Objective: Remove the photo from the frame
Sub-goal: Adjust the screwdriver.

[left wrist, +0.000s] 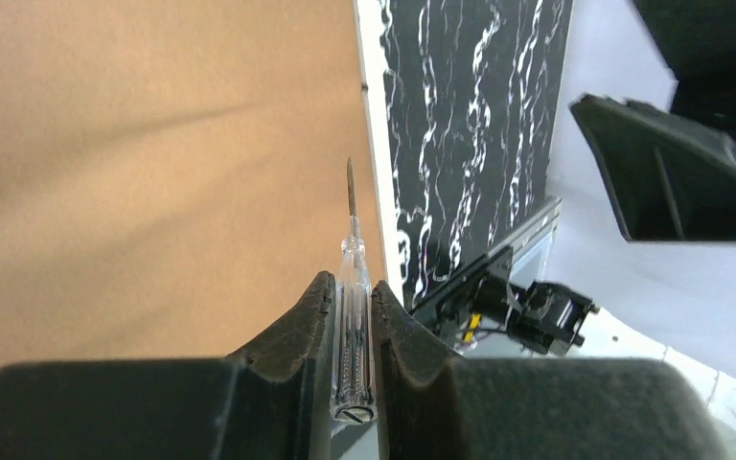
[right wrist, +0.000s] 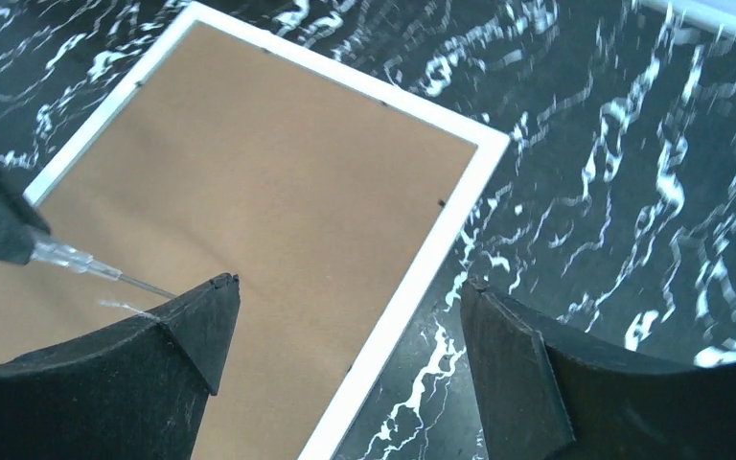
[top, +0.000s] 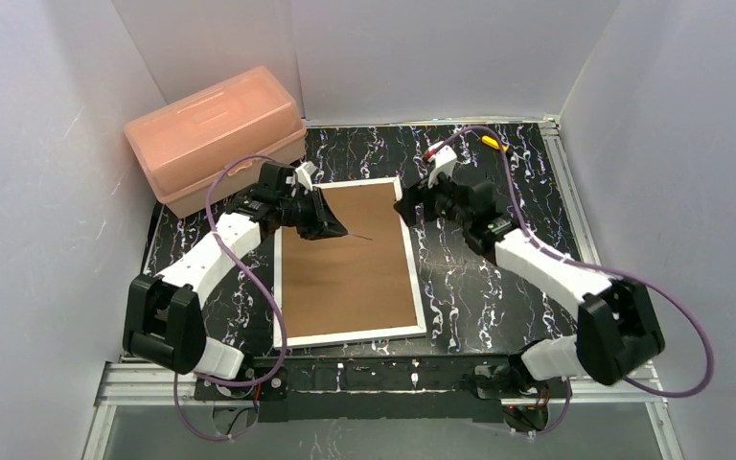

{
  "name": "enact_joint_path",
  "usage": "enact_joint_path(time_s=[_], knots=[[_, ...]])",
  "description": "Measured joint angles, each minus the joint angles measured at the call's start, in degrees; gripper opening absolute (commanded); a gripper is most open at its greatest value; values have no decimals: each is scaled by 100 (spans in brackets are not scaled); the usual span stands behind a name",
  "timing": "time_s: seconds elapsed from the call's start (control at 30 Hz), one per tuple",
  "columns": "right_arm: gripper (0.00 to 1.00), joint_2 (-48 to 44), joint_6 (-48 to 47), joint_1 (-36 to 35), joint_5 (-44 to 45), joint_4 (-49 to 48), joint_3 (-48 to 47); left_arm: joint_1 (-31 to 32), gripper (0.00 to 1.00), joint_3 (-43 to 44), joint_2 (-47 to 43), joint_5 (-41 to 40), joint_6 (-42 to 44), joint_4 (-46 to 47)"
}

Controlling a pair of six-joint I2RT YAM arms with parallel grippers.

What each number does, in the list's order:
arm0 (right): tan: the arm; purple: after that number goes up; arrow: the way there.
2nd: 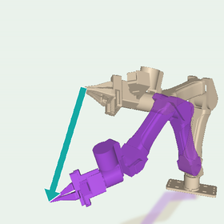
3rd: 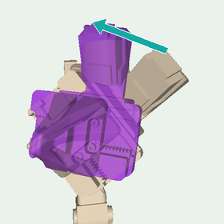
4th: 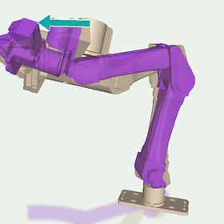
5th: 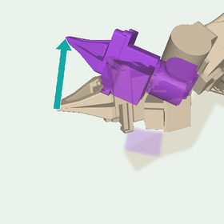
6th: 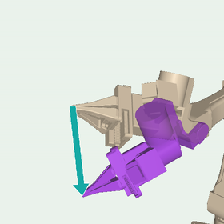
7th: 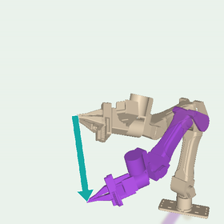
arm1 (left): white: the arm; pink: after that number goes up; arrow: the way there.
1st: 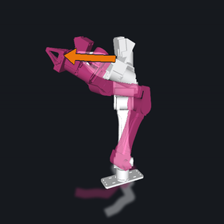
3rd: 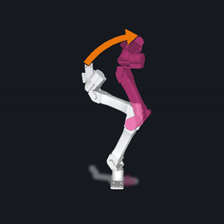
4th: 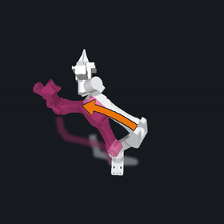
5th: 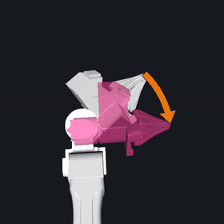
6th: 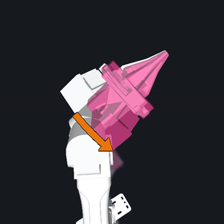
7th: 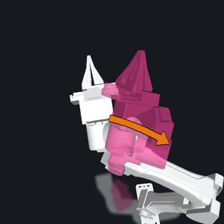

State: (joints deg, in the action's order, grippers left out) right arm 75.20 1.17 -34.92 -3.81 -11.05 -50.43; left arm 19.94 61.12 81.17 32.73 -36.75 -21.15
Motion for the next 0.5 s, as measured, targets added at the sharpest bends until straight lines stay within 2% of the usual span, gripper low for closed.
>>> enact_joint_path(time_s=[0.17,0.23,0.27,0.37,0.5], knots=[[69,986,1169,966,-680,127,-315,-2,0,-103,483,-107,-299,1080],[56,1473,1692,1423,-1156,127,-428,-2,0,63,970,-44,-361,1410],[53,1731,1928,1644,-1432,74,-470,-2,0,166,1248,-9,-385,1576],[51,2496,2610,2120,-2131,-173,-555,-2,0,492,1978,74,-431,1904],[48,3150,3215,2175,-2693,-518,-605,-2,0,1110,2677,105,-437,1934]])
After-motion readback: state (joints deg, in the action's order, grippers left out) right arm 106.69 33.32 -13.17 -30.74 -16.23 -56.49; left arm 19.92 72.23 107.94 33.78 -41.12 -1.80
